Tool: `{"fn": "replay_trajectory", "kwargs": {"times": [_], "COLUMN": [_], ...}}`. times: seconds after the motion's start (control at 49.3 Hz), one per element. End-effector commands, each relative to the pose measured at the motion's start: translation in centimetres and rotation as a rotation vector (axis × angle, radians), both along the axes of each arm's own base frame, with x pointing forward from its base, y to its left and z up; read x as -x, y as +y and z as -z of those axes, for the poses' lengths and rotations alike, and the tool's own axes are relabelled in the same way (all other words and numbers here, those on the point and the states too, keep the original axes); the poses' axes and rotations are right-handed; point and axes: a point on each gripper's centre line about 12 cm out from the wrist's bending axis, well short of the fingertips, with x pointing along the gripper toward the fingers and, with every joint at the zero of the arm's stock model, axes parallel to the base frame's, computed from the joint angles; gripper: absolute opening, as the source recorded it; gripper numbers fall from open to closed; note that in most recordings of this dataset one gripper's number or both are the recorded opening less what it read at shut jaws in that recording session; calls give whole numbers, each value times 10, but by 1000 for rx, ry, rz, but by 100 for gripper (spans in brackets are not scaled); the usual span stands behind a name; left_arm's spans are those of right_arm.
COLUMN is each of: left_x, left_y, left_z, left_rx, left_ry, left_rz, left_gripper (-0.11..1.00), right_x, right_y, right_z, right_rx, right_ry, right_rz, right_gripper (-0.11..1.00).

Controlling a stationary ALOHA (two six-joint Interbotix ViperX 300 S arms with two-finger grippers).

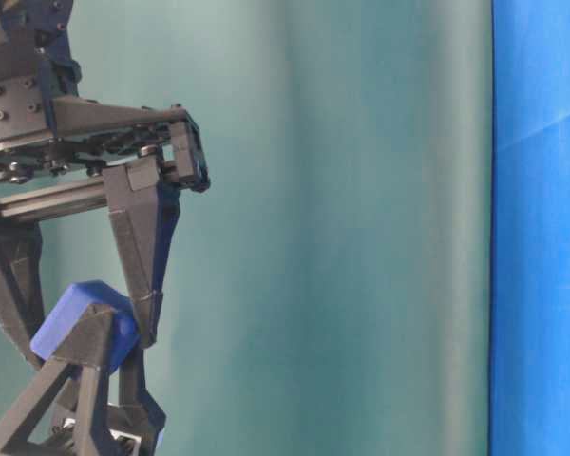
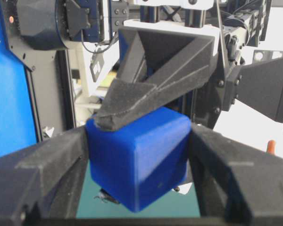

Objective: Handover the blue block to the right arm after grasping it with the left arm, then place it in the designated position.
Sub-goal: 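Reach the right gripper to the cube and close on it, then open the left gripper and pull the cube away with the right gripper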

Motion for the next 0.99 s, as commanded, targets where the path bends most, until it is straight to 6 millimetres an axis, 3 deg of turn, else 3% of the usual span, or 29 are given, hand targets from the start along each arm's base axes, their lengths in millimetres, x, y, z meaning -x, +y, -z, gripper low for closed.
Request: {"fn": "replay_trajectory", "kwargs": {"times": [0.0, 0.466, 0.608, 0.669, 0.973], "left_x": [6, 6, 6, 6, 6], "left_y": [-3, -8, -9, -9, -9], "left_z": [-16, -15, -16, -16, -15], "left_rx": [1, 1, 8, 8, 9], "left_ry": [-49, -41, -49, -48, -46], "left_rz": [8, 23, 26, 27, 27], "left_gripper": [49, 50, 84, 92, 93], "right_x": [1, 1, 1, 2, 2], "right_y": [-1, -1, -1, -1, -1], "right_z": [-18, -18, -18, -18, -18], "right_rx": [-3, -3, -2, -2, -5], "right_ry": [-43, -43, -43, -43, -43], "right_rz": [4, 4, 4, 4, 4], "right_gripper": [55, 55, 55, 55, 55]}}
